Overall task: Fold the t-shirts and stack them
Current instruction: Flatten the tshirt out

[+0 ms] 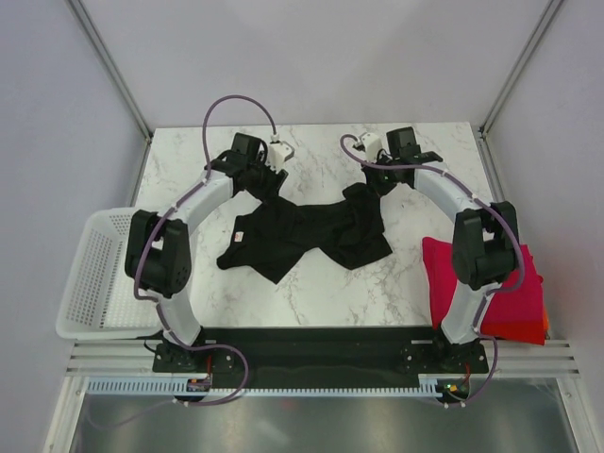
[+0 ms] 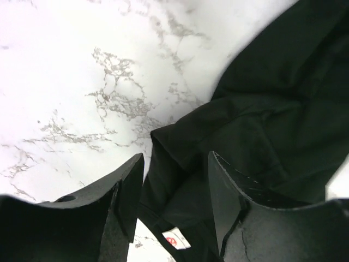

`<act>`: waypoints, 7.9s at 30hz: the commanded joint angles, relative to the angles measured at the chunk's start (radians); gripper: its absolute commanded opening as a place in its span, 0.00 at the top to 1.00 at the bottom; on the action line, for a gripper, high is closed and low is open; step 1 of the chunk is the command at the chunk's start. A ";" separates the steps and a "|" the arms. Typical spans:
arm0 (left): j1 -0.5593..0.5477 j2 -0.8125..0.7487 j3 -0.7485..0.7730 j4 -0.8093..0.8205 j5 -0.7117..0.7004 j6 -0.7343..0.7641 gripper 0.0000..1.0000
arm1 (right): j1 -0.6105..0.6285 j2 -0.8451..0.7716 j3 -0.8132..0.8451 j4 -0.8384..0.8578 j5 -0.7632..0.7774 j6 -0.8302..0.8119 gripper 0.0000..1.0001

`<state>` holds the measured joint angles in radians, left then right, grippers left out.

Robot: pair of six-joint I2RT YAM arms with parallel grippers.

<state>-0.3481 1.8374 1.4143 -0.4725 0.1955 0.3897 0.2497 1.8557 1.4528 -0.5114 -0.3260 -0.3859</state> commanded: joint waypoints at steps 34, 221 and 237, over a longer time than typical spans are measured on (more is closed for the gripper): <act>0.047 -0.224 -0.087 -0.193 0.104 -0.138 0.42 | -0.052 0.082 0.093 -0.012 -0.116 0.025 1.00; 0.317 0.111 0.199 -0.396 0.374 -0.121 0.98 | -0.158 0.206 0.168 -0.061 -0.262 -0.036 0.66; 0.279 0.146 0.215 -0.405 0.325 -0.106 0.98 | -0.119 0.375 0.320 -0.104 -0.228 -0.053 0.58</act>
<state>-0.0635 1.9755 1.5970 -0.8673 0.5365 0.2443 0.1184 2.2108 1.7203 -0.5949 -0.5468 -0.4080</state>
